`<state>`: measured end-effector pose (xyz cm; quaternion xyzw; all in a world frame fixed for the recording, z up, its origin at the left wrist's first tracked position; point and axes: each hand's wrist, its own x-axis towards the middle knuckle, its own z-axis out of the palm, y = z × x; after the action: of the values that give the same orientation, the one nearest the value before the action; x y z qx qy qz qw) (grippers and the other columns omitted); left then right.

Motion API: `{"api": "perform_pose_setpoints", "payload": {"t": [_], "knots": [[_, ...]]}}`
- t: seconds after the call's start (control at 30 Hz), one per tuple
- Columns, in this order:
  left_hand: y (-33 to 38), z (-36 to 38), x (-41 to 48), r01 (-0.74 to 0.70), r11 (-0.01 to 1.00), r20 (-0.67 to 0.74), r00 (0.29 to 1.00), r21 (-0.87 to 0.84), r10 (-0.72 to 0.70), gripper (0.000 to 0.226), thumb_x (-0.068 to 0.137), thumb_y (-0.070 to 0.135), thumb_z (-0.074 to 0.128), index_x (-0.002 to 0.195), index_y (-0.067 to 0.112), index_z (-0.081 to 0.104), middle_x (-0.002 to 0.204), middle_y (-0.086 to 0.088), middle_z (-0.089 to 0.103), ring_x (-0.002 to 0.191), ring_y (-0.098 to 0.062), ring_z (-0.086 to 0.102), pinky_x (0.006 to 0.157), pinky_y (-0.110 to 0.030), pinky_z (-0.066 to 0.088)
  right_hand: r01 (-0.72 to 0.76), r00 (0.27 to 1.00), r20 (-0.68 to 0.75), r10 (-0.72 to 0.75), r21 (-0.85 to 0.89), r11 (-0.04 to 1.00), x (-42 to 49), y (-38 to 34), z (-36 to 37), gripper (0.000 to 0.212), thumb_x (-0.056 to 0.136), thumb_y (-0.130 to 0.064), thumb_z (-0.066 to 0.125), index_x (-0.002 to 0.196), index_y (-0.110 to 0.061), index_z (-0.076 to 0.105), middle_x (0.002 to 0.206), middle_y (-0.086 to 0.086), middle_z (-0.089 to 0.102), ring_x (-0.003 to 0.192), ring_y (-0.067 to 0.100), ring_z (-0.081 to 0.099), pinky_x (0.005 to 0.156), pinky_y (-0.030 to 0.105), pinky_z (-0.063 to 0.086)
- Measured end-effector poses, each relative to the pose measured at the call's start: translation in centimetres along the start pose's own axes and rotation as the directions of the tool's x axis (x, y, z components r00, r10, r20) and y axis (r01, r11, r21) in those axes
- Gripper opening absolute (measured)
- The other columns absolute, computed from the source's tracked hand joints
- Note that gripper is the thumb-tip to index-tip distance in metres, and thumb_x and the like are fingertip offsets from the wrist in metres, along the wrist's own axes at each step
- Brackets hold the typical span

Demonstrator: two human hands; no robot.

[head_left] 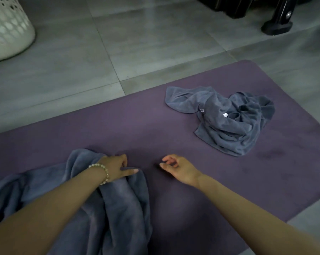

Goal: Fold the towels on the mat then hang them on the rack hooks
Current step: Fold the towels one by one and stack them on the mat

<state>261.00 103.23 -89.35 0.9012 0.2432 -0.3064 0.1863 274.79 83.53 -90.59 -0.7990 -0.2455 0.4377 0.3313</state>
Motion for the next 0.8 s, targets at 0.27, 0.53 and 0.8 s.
{"api": "perform_pose_setpoints", "payload": {"t": [0.27, 0.53, 0.8], "knots": [[2.1, -2.6, -0.1, -0.207, 0.735, -0.070, 0.975, -0.645, 0.212, 0.024, 0.093, 0.036, 0.053, 0.075, 0.022, 0.059, 0.070, 0.012, 0.052, 0.067, -0.001, 0.043, 0.073, -0.019, 0.039, -0.210, 0.910, 0.410, 0.059, 0.333, 0.919, -1.7, -2.7, 2.6, 0.054, 0.081, -0.056, 0.062, 0.125, -0.025, 0.055, 0.119, -0.012, 0.063, 0.113, 0.004, 0.056, 0.099, 0.023, 0.042], [6.8, -11.0, 2.7, -0.400, 0.448, -0.406, 0.910, -0.800, 0.087, 0.024, 0.098, 0.030, 0.047, 0.078, 0.020, 0.055, 0.088, -0.003, 0.055, 0.084, -0.011, 0.048, 0.085, -0.026, 0.043, -0.321, 0.869, 0.490, 0.075, 0.440, 0.839, -3.3, -4.1, -4.7, 0.061, 0.062, -0.039, 0.081, 0.113, -0.011, 0.063, 0.106, 0.000, 0.073, 0.100, 0.013, 0.068, 0.094, 0.031, 0.052], [9.0, -13.5, 8.2, -0.457, 0.372, -0.565, 0.781, -0.808, -0.267, 0.020, 0.099, 0.006, 0.043, 0.086, 0.012, 0.058, 0.083, 0.001, 0.058, 0.062, 0.011, 0.058, 0.064, -0.003, 0.041, -0.235, 0.954, 0.298, 0.047, 0.636, 0.735, -3.5, -1.5, -13.9, 0.061, 0.060, -0.042, 0.087, 0.110, -0.011, 0.072, 0.119, 0.011, 0.067, 0.102, 0.021, 0.067, 0.082, 0.030, 0.057]]}}
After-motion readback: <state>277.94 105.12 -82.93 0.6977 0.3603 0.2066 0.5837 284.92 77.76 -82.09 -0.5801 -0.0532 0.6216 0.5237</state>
